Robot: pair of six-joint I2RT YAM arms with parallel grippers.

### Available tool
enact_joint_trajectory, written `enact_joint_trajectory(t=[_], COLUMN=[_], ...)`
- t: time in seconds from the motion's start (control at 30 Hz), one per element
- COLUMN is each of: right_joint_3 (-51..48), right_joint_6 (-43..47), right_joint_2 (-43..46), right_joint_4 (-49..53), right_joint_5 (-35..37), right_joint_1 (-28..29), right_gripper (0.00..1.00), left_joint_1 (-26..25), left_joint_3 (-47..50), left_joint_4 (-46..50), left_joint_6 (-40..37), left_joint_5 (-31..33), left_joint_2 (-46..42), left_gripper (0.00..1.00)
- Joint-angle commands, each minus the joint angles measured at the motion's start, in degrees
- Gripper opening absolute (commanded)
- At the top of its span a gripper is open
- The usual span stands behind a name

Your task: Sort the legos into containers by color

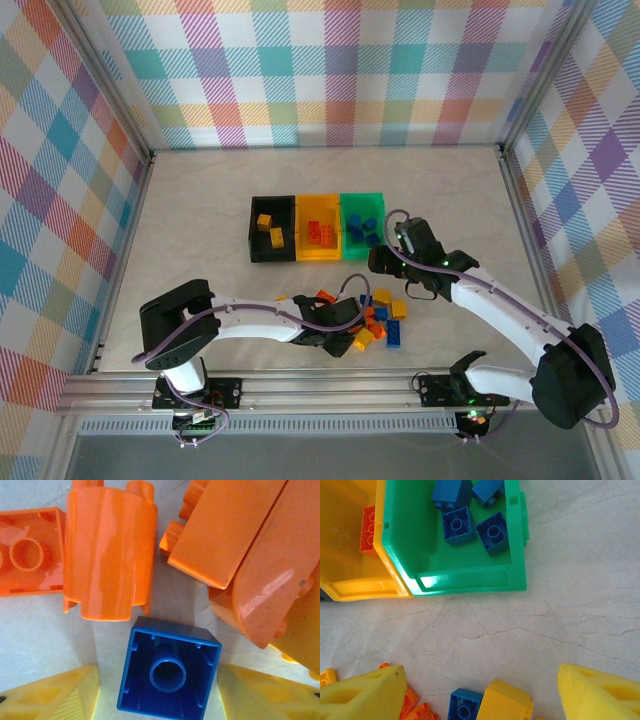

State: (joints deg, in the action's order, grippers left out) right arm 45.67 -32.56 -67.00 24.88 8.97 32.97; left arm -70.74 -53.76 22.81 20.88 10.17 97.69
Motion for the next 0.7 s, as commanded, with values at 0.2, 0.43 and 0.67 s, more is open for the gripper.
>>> enact_joint_trajectory(t=[0.2,0.43,0.67], right_joint_3=[-1.2,-1.4,-3.1], right_joint_6=[-0.6,-0.8,-1.6], right_joint_2=[1.2,2.1,4.7], right_joint_4=[-0.8,-0.9,-1.1], right_joint_5=[0.8,0.7,0.8], right_joint_1=[-0.4,-0.4,-0.9], right_gripper=[0.79,0.79,0.79], left_joint_1=[-0.7,0.3,8.8], left_joint_3=[-1.0,-1.4,-5.4], left_joint_4=[-2.6,0.0,0.2], left_joint_6=[-1.3,0.6,2.6], left_joint_5=[-1.8,-0.8,-1.4], left_joint_2=[2.1,-3.8,-13.2], left_gripper=[0.43,0.36,0.36])
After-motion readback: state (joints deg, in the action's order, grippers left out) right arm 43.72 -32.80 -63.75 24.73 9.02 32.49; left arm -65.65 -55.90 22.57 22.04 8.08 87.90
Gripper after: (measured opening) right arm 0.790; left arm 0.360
